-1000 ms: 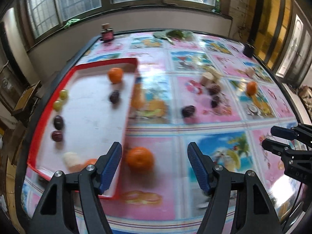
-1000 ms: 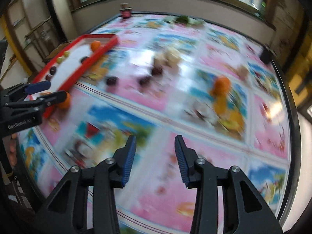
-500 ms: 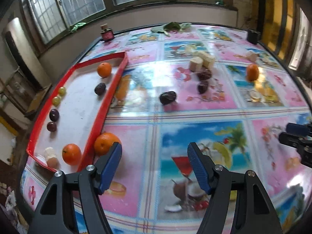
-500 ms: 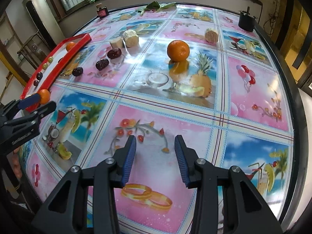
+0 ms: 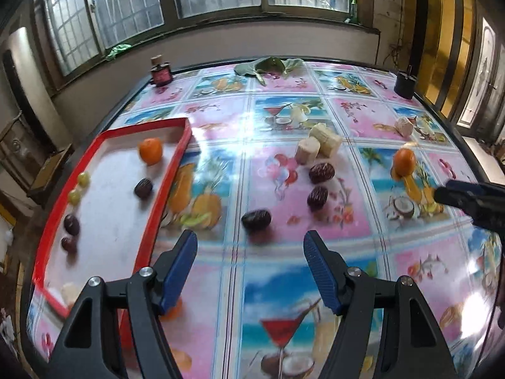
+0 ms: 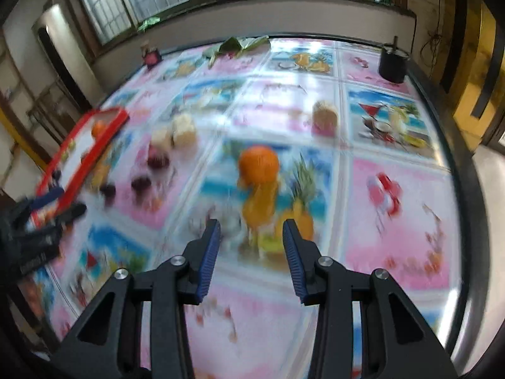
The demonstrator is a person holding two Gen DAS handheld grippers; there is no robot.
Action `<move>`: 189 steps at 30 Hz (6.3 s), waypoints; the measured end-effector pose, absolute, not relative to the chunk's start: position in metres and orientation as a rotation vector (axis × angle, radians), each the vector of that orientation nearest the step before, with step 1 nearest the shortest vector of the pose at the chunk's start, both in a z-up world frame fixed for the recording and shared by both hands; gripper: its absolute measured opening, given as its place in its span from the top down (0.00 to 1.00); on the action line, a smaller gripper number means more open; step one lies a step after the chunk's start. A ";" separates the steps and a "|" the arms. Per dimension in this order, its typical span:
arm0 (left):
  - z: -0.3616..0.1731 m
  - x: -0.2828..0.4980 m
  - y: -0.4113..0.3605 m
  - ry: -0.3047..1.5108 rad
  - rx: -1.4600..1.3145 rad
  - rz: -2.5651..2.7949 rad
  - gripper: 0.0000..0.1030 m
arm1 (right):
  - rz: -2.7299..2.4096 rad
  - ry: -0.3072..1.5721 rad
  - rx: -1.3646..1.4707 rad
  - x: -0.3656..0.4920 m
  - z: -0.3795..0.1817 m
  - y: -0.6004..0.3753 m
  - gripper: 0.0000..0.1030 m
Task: Organize fruits
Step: 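Grasp an orange with the right gripper while the left gripper grasps a dark date, then carry the orange and date into the red tray and open both grippers, then grasp a red date with the right gripper while the left gripper grasps a dark date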
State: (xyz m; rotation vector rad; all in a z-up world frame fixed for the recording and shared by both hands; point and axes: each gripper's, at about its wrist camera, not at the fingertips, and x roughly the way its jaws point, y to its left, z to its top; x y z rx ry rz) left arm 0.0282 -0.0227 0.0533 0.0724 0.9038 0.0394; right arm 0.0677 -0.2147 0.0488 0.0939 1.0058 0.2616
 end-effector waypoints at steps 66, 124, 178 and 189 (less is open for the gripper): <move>0.032 0.008 -0.058 0.998 0.024 -0.292 0.84 | 0.180 1.047 -0.018 0.009 0.035 -0.179 0.63; 0.020 0.098 0.212 1.038 -0.082 0.096 0.55 | 0.591 1.056 -0.315 0.102 0.025 0.156 0.62; 0.015 0.075 -0.014 1.038 0.033 -0.001 0.32 | 0.257 1.090 0.014 0.011 0.035 -0.189 0.53; 0.015 0.073 -0.002 0.994 -0.022 -0.111 0.75 | 0.340 1.038 0.035 0.070 0.039 -0.173 0.53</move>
